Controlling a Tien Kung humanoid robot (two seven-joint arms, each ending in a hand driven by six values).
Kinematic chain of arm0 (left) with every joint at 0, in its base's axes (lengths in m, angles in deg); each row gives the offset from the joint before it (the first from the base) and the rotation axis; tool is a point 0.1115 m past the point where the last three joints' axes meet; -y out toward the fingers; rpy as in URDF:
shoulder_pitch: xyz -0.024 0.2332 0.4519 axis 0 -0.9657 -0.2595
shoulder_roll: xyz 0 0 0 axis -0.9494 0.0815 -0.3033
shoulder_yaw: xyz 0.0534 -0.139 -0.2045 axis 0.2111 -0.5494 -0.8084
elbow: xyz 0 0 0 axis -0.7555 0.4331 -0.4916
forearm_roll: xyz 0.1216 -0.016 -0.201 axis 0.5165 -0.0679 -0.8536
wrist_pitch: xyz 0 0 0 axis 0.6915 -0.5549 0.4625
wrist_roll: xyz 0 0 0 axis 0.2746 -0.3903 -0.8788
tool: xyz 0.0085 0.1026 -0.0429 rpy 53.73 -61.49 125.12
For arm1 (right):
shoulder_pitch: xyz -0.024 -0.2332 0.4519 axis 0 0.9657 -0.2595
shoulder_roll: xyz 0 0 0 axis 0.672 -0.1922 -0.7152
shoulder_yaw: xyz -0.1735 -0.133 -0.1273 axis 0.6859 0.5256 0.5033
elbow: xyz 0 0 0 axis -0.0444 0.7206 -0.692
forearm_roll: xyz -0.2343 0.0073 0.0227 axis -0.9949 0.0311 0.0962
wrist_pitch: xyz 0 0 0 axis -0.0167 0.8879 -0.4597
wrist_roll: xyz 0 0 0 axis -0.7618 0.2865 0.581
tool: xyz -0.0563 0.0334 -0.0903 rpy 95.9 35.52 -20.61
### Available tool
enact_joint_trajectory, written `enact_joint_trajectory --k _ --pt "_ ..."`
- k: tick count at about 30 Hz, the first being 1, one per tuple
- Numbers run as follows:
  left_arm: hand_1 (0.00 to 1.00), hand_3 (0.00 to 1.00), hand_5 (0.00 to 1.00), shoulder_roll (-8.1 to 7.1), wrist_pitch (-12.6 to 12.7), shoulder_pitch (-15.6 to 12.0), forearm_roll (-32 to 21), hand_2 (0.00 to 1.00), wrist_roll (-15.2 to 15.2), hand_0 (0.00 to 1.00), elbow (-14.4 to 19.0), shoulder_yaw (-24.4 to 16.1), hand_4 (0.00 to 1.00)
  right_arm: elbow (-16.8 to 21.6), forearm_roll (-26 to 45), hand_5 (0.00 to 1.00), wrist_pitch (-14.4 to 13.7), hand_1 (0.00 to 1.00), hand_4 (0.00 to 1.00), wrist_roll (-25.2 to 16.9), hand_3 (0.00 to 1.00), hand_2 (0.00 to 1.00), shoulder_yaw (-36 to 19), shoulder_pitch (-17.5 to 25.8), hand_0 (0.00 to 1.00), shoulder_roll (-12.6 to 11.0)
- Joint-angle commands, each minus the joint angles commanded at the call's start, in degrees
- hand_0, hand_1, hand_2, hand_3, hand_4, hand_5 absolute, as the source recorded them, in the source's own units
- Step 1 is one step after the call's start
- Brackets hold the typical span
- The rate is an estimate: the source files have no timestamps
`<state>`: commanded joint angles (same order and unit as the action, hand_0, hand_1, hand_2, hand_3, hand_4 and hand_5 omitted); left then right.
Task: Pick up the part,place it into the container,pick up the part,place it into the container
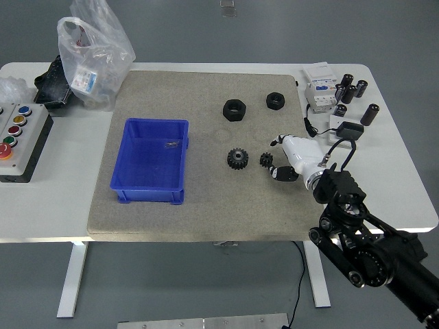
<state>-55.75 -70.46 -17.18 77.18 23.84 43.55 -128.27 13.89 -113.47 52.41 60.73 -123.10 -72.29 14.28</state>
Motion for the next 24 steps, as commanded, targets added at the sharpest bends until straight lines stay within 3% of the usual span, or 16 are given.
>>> enact_joint_trajectory --k 3,4,8,9,15,16,20,21,24 --pt "0.662 0.801 0.208 0.05 0.0 0.1 0.1 0.66 0.0 0.666 0.0 -0.1 0.655 -0.7 0.0 0.232 0.1 0.512 0.667 0.1 0.713 0.821 1.2 -0.8 0.282 0.1" --pt "0.662 0.801 0.208 0.09 0.0 0.1 0.3 0.66 -0.1 0.666 0.0 -0.3 0.655 -1.0 0.0 0.215 0.2 0.486 0.642 0.0 0.699 0.724 1.8 -1.3 0.277 0.1" --pt "0.662 0.801 0.208 0.27 0.0 0.0 0.9 0.66 -0.3 0.666 0.0 -0.9 0.655 -2.4 0.0 0.215 0.2 0.486 0.642 -0.1 0.699 0.724 2.7 -2.5 0.277 0.4" --pt "0.662 0.801 0.208 0.3 0.0 0.1 1.0 0.66 -0.3 0.667 0.0 -0.9 0.655 -2.7 0.0 0.101 0.2 0.406 0.303 -0.2 0.617 0.457 2.7 -2.7 0.263 0.4" --pt "0.662 0.801 0.208 0.38 0.0 0.1 1.1 0.66 -0.2 0.667 0.0 -1.0 0.655 -3.9 0.0 0.101 0.0 0.406 0.303 -0.4 0.617 0.457 3.0 -2.9 0.263 0.1" --pt "0.662 0.801 0.207 0.4 0.0 0.1 1.2 0.66 -0.2 0.666 0.0 -1.1 0.655 -4.0 0.0 0.002 -0.1 0.361 0.002 -0.4 0.474 0.355 3.1 -2.9 0.242 0.1" --pt "0.662 0.801 0.207 0.48 0.0 0.2 1.1 0.66 -0.2 0.666 0.0 -1.1 0.655 -4.1 0.0 0.002 -1.0 0.361 0.002 -0.3 0.474 0.355 3.2 -2.9 0.242 0.0" --pt "0.663 0.801 0.209 0.51 -0.1 0.2 1.1 0.66 -0.2 0.666 0.0 -1.1 0.656 -4.1 0.0 0.002 -1.3 0.309 0.002 -0.3 0.328 0.333 3.3 -2.9 0.23 -0.1" --pt "0.663 0.801 0.209 0.58 -0.1 0.4 0.9 0.66 -0.2 0.666 0.0 -0.9 0.656 -4.1 0.0 0.002 -2.6 0.309 0.002 -0.4 0.328 0.333 3.6 -3.1 0.23 -0.2"
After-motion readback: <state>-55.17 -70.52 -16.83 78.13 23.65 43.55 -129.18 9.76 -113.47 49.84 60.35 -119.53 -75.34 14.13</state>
